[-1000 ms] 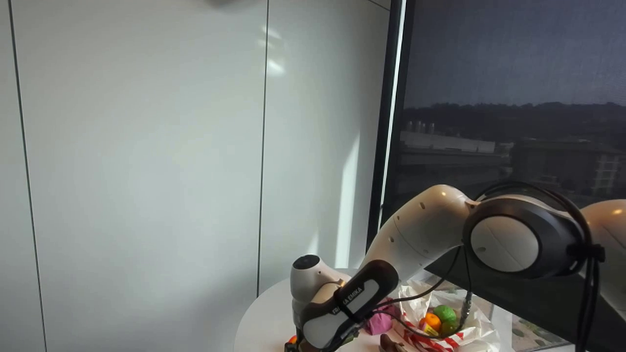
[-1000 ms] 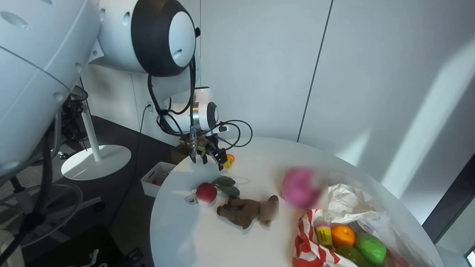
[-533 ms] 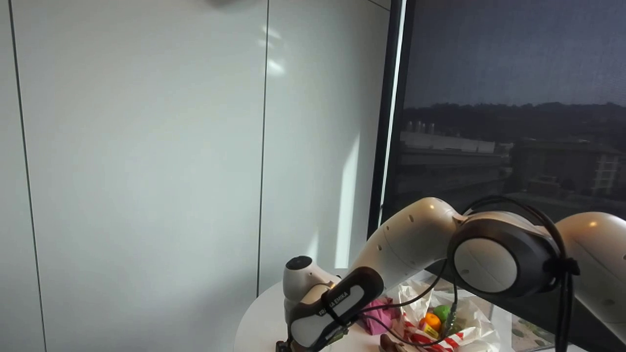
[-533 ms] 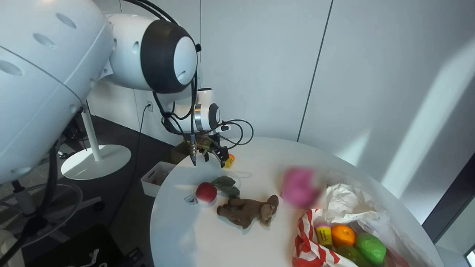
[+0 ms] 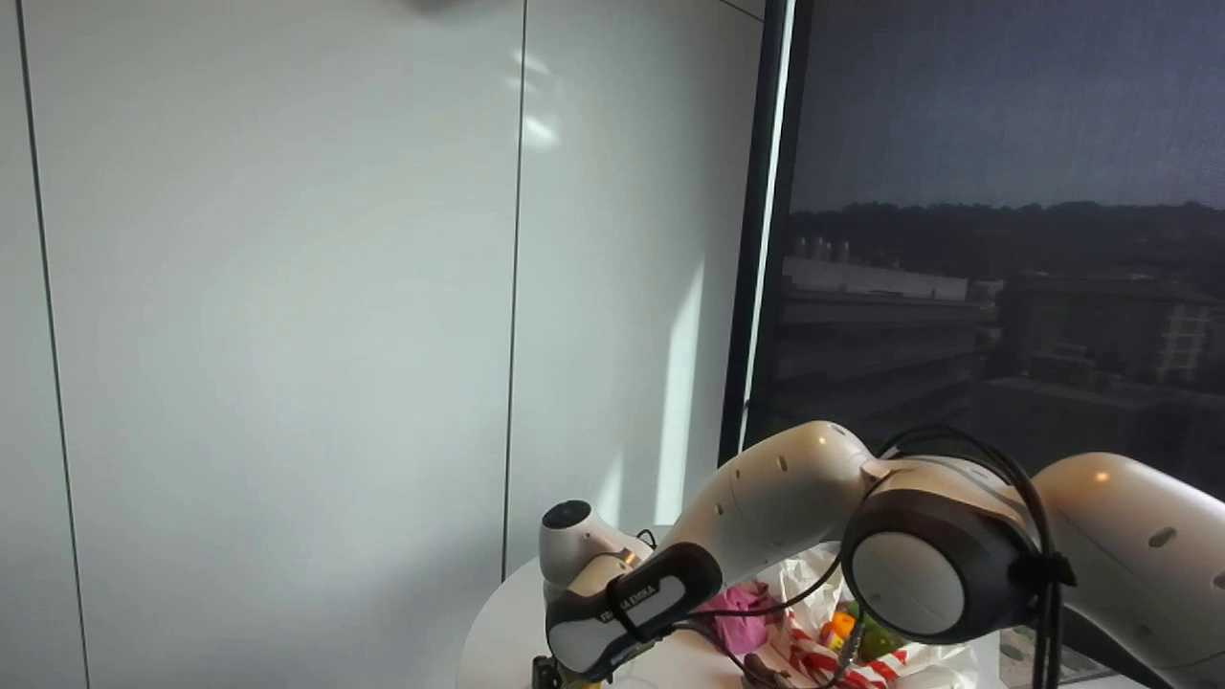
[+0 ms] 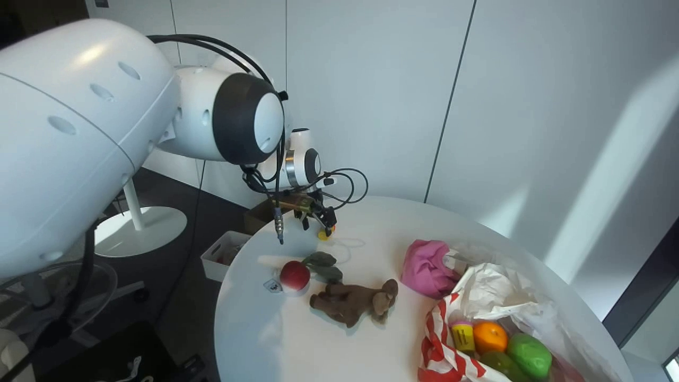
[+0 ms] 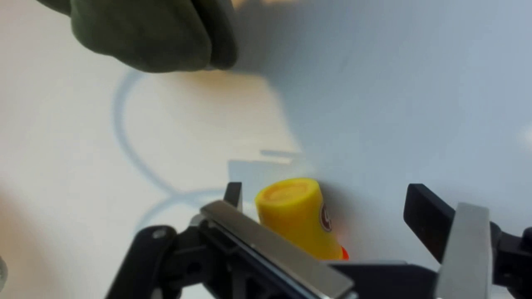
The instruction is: Put the orange, avocado, apple and two yellow containers in the plastic bag.
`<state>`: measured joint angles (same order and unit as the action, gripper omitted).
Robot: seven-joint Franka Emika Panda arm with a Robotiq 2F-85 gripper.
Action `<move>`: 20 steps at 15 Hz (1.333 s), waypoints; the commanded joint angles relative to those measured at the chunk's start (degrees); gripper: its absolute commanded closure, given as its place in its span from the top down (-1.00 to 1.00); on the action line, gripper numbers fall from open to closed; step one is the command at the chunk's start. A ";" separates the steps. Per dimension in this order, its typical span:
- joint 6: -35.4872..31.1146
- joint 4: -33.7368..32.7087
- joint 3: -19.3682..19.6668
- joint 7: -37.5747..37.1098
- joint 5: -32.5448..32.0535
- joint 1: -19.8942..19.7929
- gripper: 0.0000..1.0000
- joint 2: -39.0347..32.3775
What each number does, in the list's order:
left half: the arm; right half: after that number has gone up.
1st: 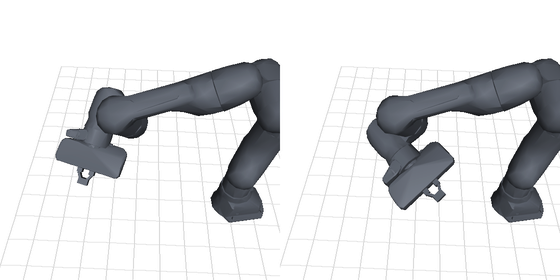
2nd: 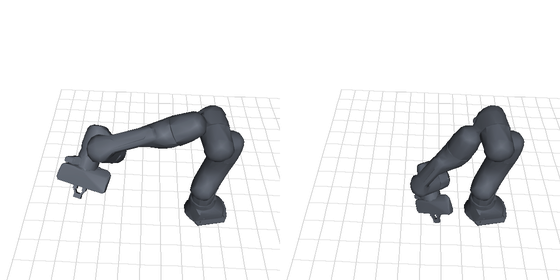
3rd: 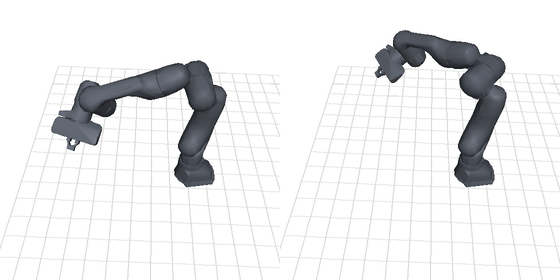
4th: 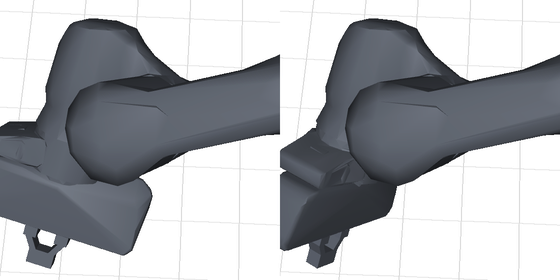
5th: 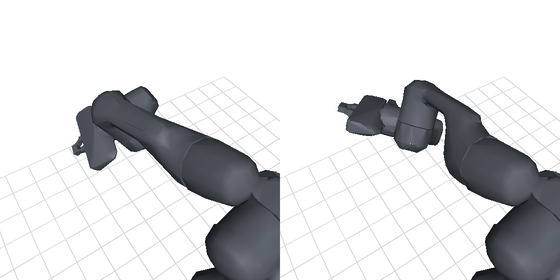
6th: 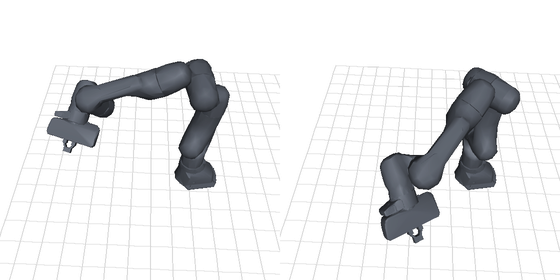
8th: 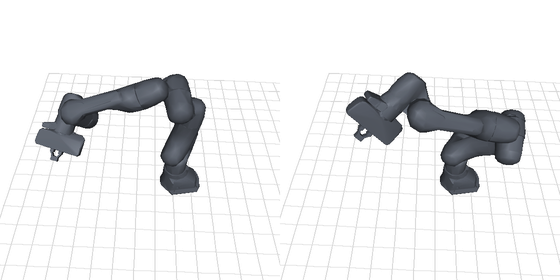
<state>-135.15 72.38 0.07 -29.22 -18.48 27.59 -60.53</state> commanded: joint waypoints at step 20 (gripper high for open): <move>1.81 -5.34 17.04 -7.77 -4.78 -0.73 -0.50 0.97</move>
<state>-133.00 61.04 12.32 -31.76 -21.21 26.79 -65.25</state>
